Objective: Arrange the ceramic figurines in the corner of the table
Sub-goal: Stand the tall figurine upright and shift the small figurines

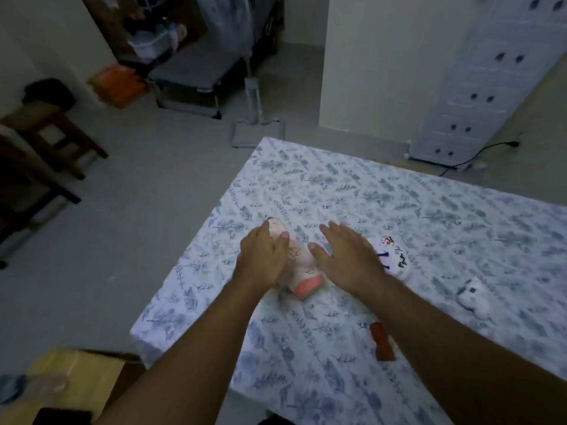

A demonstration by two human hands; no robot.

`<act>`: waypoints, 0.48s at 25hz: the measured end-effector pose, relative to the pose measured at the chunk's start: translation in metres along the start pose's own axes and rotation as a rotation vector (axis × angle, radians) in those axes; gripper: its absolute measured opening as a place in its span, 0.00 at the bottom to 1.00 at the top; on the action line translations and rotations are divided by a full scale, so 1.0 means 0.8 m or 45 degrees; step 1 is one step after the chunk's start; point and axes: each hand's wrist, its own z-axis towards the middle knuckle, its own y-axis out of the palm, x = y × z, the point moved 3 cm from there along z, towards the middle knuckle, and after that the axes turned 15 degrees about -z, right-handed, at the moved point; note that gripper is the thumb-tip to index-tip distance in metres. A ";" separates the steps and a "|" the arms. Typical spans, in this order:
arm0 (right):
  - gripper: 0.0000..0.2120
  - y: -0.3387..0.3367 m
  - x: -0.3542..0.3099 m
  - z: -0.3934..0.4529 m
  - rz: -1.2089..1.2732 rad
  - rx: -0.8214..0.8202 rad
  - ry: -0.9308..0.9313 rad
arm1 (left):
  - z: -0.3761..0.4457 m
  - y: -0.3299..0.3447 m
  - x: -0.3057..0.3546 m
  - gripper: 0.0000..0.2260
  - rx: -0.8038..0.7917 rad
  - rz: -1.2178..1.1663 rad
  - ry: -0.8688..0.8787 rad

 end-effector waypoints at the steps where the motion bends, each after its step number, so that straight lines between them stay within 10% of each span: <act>1: 0.31 0.021 -0.012 0.010 0.146 -0.122 0.058 | 0.011 0.000 -0.021 0.28 0.027 -0.112 -0.133; 6: 0.29 0.079 -0.047 0.038 0.591 -0.344 0.239 | 0.038 0.024 -0.090 0.24 -0.264 -0.718 -0.486; 12: 0.38 0.056 -0.045 0.039 0.917 -0.280 0.264 | 0.052 -0.005 -0.076 0.30 -0.230 -0.816 -0.293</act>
